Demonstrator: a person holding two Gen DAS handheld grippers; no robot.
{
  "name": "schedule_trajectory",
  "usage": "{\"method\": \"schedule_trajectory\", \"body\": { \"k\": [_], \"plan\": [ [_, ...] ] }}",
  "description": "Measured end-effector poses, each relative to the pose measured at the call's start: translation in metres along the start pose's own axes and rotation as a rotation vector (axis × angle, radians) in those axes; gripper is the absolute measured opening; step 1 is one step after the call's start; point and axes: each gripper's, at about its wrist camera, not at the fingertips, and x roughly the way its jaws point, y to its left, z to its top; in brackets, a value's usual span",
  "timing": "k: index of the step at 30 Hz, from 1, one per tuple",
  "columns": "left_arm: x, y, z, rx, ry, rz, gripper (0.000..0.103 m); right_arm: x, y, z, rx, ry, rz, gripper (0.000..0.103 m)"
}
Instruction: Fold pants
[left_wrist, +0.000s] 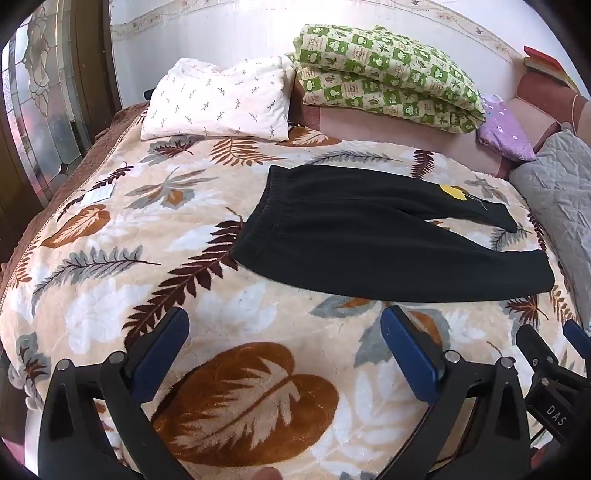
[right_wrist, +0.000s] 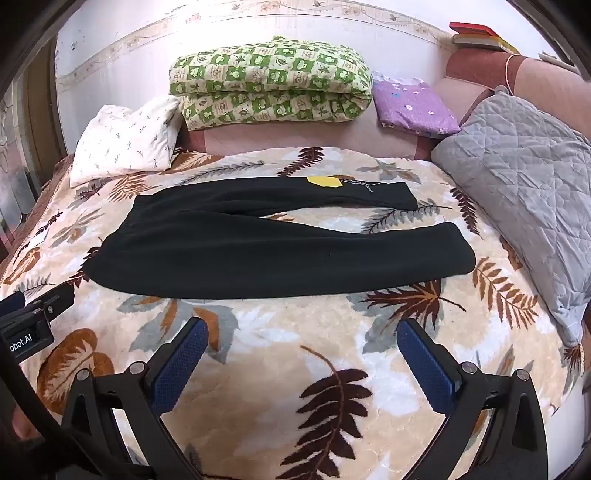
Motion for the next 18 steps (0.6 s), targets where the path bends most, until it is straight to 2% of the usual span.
{"method": "schedule_trajectory", "body": {
  "k": [7, 8, 18],
  "plan": [
    [0.013, 0.005, 0.005, 0.0, 0.037, -0.009, 0.103, 0.0, 0.0, -0.001, 0.001, 0.006, 0.001, 0.103],
    [0.005, 0.003, 0.0, 0.009, 0.011, 0.006, 0.103, -0.001, 0.0, -0.001, 0.002, 0.007, 0.003, 0.103],
    [0.005, -0.004, -0.004, 0.02, -0.002, 0.016, 0.103, 0.004, -0.002, -0.004, 0.004, 0.011, 0.007, 0.103]
  ]
}}
